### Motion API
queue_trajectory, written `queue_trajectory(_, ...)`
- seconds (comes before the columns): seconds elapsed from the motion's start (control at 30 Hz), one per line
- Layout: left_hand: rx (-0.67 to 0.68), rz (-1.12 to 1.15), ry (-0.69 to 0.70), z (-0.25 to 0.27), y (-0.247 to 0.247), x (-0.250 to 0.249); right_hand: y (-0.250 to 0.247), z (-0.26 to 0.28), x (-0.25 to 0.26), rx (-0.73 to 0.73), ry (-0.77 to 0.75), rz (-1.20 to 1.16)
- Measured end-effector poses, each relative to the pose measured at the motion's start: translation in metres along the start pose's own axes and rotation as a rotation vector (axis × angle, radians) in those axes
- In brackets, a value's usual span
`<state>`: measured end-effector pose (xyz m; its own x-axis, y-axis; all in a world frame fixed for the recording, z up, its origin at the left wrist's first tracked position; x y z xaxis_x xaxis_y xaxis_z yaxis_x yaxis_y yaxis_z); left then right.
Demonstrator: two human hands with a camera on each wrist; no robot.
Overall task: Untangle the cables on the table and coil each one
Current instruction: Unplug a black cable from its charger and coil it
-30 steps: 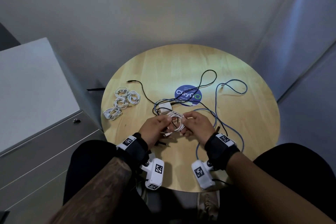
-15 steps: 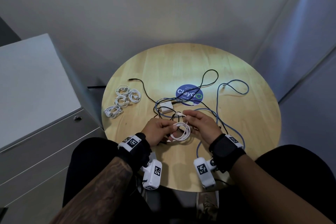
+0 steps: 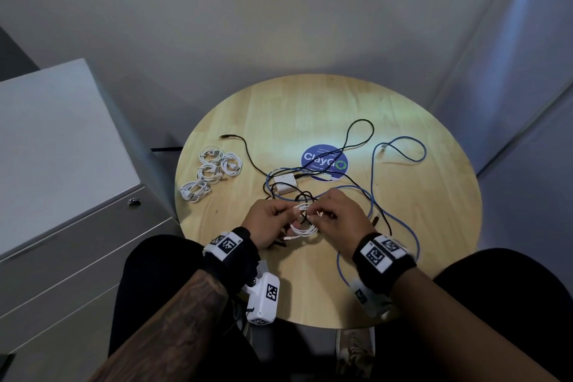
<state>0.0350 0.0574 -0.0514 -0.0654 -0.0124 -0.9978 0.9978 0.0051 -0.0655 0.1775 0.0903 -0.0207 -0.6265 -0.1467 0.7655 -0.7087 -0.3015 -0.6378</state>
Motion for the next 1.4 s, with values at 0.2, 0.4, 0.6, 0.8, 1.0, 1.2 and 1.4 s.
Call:
queue_trajectory(0.2, 0.108, 0.040, 0.015, 0.004, 0.016, -0.009, 0.008, -0.004, -0.010, 0.043, 0.171, 0.050)
queue_trajectory(0.4, 0.075, -0.085, 0.084, -0.002, -0.002, -0.021, -0.005, -0.012, -0.009, 0.004, 0.107, 0.263)
queue_trajectory(0.6, 0.032, -0.410, 0.250, 0.000, -0.001, -0.043, -0.001, -0.019, -0.012, 0.019, 0.224, 0.318)
queue_trajectory(0.8, 0.001, -0.387, 0.176, -0.003, -0.007, -0.033, -0.005, -0.018, -0.016, 0.006, 0.262, 0.028)
queue_trajectory(1.0, -0.121, -0.353, 0.072, -0.013, -0.043, -0.033, -0.004, -0.019, -0.010, 0.065, 0.279, -0.120)
queue_trajectory(1.2, -0.434, -0.347, -0.265, -0.025, -0.149, 0.007, -0.030, -0.026, -0.048, -0.019, 0.355, -0.217)
queue_trajectory(1.4, -0.461, -0.497, -0.444, -0.024, -0.188, 0.070, -0.026, -0.022, -0.053, -0.003, 0.355, -0.205)
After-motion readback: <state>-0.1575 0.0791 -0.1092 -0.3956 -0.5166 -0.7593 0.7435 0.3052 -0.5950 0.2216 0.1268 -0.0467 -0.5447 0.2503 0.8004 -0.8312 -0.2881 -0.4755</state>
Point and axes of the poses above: each hand's wrist, its own z-axis away from the middle knuckle, its own y-axis out of the palm, x = y × z, the point moved 10 cm from there along -z, towards the middle knuckle, and after that the axes turned 14 degrees about y, right-handed, at the moved point
